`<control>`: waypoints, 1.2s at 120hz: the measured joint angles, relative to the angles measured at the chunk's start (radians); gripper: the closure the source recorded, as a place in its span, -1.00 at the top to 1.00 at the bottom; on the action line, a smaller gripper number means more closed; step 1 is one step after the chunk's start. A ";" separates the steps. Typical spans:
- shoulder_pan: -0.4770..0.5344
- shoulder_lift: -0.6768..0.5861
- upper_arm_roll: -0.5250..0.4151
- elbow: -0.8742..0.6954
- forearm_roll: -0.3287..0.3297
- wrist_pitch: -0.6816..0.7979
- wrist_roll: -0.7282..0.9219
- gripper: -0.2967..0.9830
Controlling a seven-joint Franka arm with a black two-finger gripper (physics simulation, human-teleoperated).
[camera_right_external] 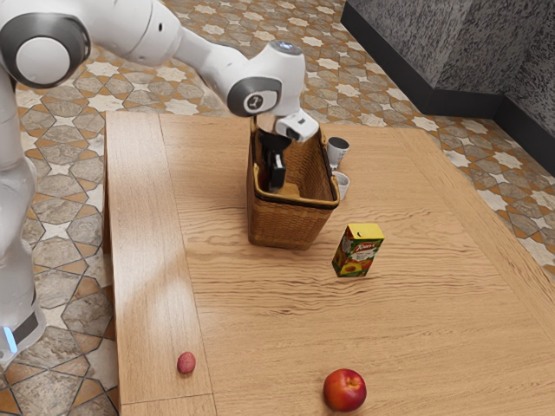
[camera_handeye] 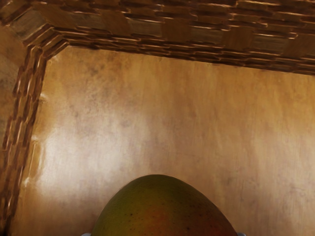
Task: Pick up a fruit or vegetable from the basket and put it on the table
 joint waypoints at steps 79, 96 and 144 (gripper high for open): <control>0.046 0.012 -0.121 0.533 0.171 -0.205 -0.009 -0.12; -0.030 0.177 -0.236 0.793 0.181 -0.213 -0.008 -0.12; -0.052 0.365 -0.238 0.920 0.178 -0.079 0.007 -0.10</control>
